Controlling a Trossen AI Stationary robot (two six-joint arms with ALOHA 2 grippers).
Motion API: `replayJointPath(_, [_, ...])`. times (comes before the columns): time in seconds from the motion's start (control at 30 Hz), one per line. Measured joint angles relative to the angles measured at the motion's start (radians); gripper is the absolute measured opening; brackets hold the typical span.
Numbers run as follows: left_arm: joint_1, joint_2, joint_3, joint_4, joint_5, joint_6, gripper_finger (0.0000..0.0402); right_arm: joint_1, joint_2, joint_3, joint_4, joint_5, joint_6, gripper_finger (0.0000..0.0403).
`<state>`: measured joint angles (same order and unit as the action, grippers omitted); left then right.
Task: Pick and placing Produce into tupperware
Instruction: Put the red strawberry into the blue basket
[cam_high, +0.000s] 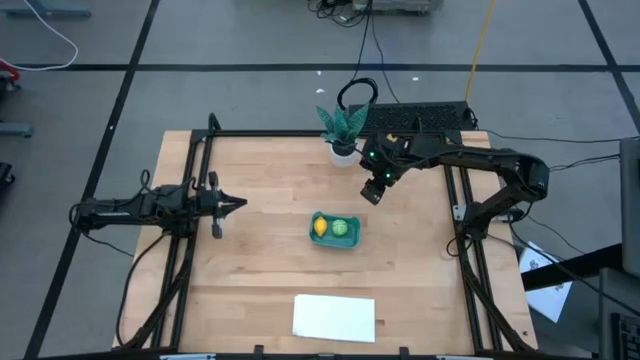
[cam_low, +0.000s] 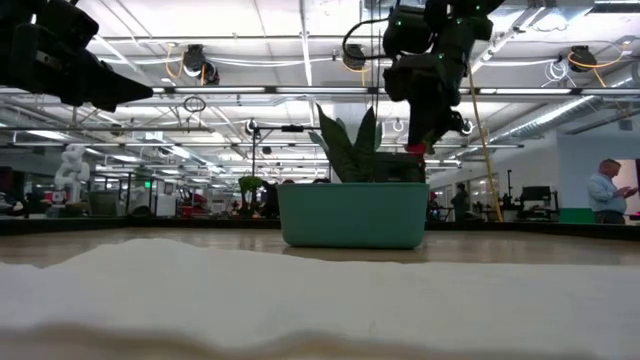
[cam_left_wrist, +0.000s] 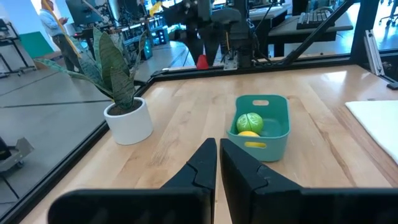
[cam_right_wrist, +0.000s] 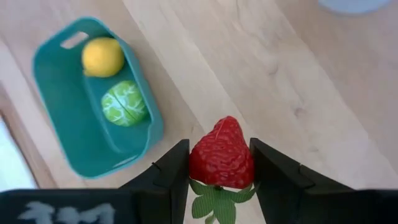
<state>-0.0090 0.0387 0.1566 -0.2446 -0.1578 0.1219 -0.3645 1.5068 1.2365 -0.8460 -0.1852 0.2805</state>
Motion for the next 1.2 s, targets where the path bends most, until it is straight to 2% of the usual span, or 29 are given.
replayJointPath(0.4, [0.0, 0.0, 0.0, 0.004, -0.001, 0.0, 0.0026, 0.019, -0.097, 0.096, -0.048, -0.002, -0.101, 0.0135])
replayJointPath(0.87, [0.0, 0.0, 0.0, 0.009, -0.01, 0.0, 0.0026, 0.106, -0.262, 0.1, 0.03, 0.003, -0.161, 0.0135])
replayJointPath(1.2, [0.0, 0.0, 0.0, 0.01, -0.027, -0.01, 0.0026, 0.198, -0.328, 0.1, 0.057, 0.092, -0.196, 0.0134])
